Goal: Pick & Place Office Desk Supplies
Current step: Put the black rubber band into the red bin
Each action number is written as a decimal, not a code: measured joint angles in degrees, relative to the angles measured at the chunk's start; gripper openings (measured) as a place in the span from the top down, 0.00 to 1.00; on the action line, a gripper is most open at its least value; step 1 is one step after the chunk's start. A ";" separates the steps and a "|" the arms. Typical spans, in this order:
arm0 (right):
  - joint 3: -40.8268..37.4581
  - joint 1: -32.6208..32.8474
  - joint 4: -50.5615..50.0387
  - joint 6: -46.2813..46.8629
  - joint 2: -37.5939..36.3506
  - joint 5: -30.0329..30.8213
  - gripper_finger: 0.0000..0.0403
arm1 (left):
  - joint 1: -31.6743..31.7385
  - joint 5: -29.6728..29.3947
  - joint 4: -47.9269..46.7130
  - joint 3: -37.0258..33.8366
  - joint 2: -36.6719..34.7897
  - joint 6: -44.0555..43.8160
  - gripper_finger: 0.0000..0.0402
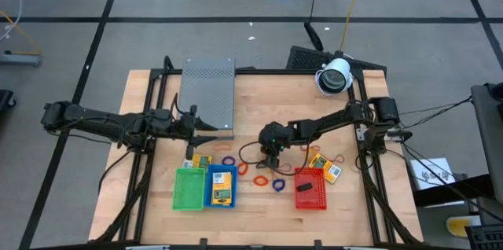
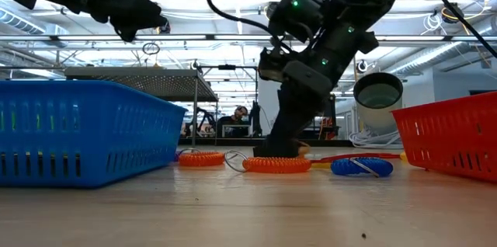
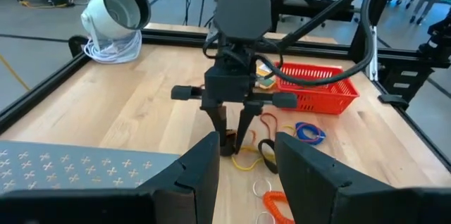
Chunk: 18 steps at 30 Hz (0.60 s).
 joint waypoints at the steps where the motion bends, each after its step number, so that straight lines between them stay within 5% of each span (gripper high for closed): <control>1: 0.01 0.00 0.23 -0.11 -0.22 -0.05 0.84 | -0.04 -0.09 0.01 0.00 0.00 -0.22 0.64; 6: 0.01 0.44 1.10 1.42 -0.58 -0.86 0.98 | -0.09 -0.12 -0.04 0.00 0.00 -3.95 0.64; 12: 0.03 1.44 7.46 5.76 -2.74 -12.31 0.99 | -0.09 -0.09 -0.07 0.00 0.00 -8.78 0.64; 18: 0.01 3.48 15.48 10.06 -8.75 -13.72 0.99 | -0.09 -0.06 -1.39 0.00 0.00 -14.92 0.64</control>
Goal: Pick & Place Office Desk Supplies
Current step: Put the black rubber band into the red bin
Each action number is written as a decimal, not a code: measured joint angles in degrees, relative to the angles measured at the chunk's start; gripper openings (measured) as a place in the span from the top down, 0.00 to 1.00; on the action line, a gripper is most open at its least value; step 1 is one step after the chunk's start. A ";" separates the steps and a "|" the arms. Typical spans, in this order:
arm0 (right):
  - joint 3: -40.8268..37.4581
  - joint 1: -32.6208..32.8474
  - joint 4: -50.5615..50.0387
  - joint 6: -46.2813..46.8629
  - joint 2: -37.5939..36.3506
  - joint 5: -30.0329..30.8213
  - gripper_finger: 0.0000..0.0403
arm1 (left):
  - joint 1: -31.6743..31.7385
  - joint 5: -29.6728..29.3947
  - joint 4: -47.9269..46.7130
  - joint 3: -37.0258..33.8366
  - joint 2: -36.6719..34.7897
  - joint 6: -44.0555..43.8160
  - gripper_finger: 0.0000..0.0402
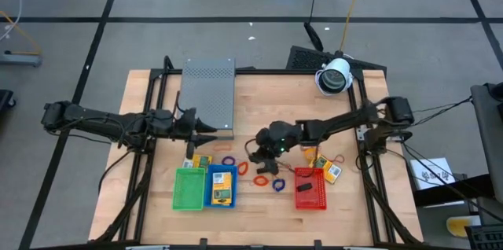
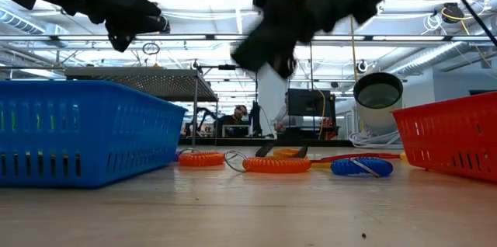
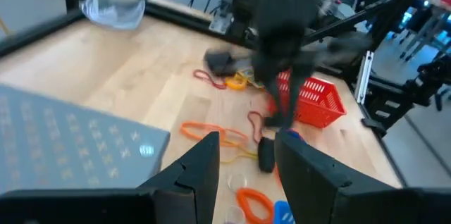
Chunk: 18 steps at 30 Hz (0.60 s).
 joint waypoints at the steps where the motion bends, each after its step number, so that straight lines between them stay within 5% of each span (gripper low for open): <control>1: 0.02 0.29 0.75 0.35 -1.31 0.02 0.99 | -0.02 -0.01 -0.07 0.00 0.00 -1.86 0.64; 13: -0.02 2.27 -10.18 4.36 -20.47 -4.25 1.00 | -0.37 2.59 1.72 0.00 -0.01 -23.11 0.64; 18: 0.00 3.70 -20.97 7.97 -26.69 -4.07 1.00 | -0.34 2.55 1.59 0.00 -0.02 -23.30 0.64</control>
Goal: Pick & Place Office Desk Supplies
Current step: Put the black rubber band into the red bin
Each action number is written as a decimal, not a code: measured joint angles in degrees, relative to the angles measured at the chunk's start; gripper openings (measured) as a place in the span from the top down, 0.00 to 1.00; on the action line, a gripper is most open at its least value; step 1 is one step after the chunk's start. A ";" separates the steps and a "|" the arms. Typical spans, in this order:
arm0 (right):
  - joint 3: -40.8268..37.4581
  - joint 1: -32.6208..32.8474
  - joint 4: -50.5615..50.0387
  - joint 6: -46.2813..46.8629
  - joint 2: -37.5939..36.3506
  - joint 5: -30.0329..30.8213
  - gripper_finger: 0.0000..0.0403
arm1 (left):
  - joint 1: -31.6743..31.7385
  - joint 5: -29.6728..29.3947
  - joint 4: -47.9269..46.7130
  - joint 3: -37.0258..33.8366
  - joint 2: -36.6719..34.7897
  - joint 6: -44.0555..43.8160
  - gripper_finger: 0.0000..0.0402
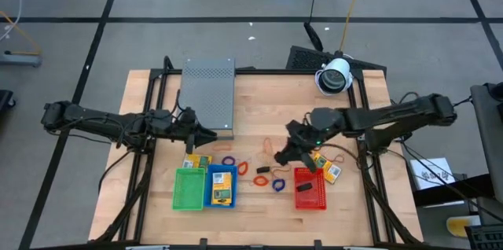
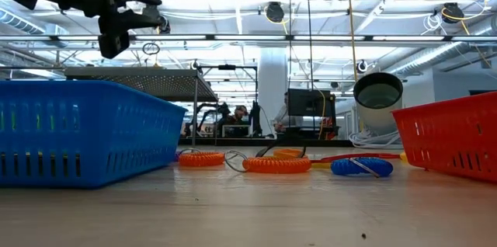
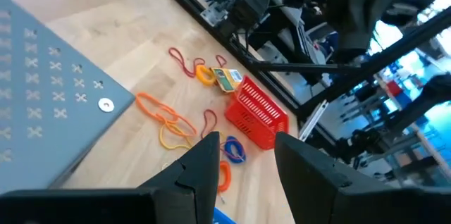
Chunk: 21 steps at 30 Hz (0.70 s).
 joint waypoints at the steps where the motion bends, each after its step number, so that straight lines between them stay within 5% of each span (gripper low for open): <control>1: 0.00 0.56 -3.51 1.23 -0.60 0.79 1.00 | 0.00 -0.01 -0.02 0.00 0.02 1.21 0.64; 11: -0.72 6.81 -30.34 7.33 -0.53 9.23 1.00 | 0.00 -2.79 0.13 0.00 0.00 7.76 0.64; 15: -4.85 7.84 -27.63 9.53 -0.65 14.57 1.00 | 0.00 0.05 0.16 0.00 0.00 9.26 0.64; 21: -15.54 9.79 -13.64 16.84 -0.60 13.19 1.00 | 0.00 1.57 0.83 0.00 0.01 8.52 0.64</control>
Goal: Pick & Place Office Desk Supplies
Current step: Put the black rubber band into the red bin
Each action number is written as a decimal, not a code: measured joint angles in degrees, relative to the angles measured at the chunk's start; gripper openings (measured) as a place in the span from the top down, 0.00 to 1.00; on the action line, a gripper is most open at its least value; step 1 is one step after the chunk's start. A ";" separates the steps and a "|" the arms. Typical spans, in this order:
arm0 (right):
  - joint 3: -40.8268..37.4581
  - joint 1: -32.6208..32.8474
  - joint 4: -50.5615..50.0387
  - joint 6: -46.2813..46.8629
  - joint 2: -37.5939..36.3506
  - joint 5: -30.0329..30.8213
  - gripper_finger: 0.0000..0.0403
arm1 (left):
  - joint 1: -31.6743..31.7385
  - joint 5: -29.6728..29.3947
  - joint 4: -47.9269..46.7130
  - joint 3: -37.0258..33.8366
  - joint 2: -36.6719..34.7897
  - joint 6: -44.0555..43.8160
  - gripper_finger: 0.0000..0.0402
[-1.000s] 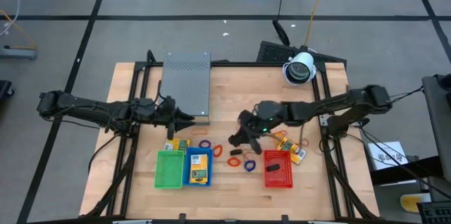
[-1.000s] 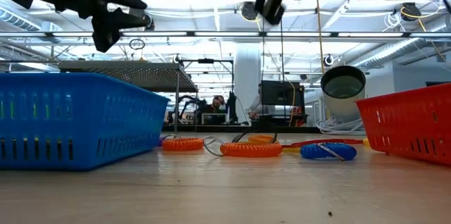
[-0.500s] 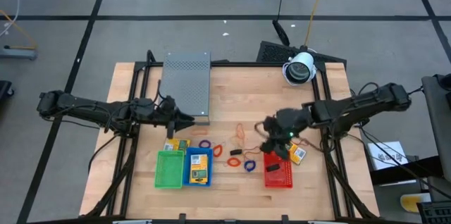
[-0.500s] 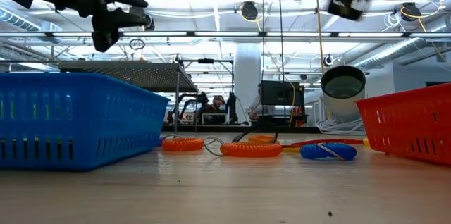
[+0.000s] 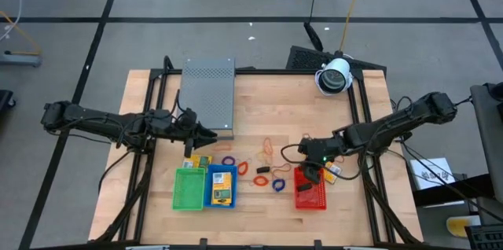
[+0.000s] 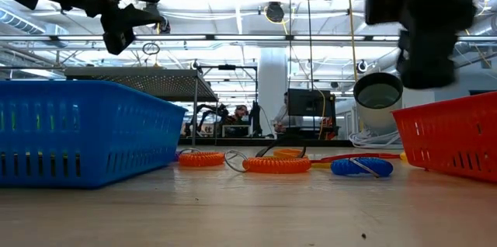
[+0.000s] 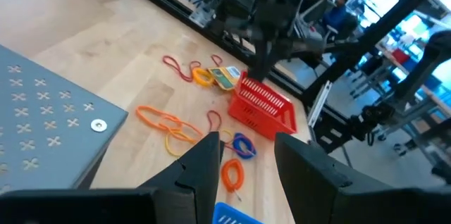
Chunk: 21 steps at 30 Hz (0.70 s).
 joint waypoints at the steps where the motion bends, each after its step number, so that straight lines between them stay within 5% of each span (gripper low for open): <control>1: -1.67 0.57 2.19 0.95 0.02 -0.08 1.00 | 0.00 -0.10 0.52 0.00 0.00 -0.05 0.64; 15: -11.09 2.70 11.22 5.30 0.02 -2.19 0.99 | 0.00 -1.44 2.93 0.00 -0.02 -0.87 0.64; 21: -11.65 3.33 17.84 3.11 0.00 -6.09 0.86 | 0.00 -1.65 2.93 0.00 0.00 -1.81 0.64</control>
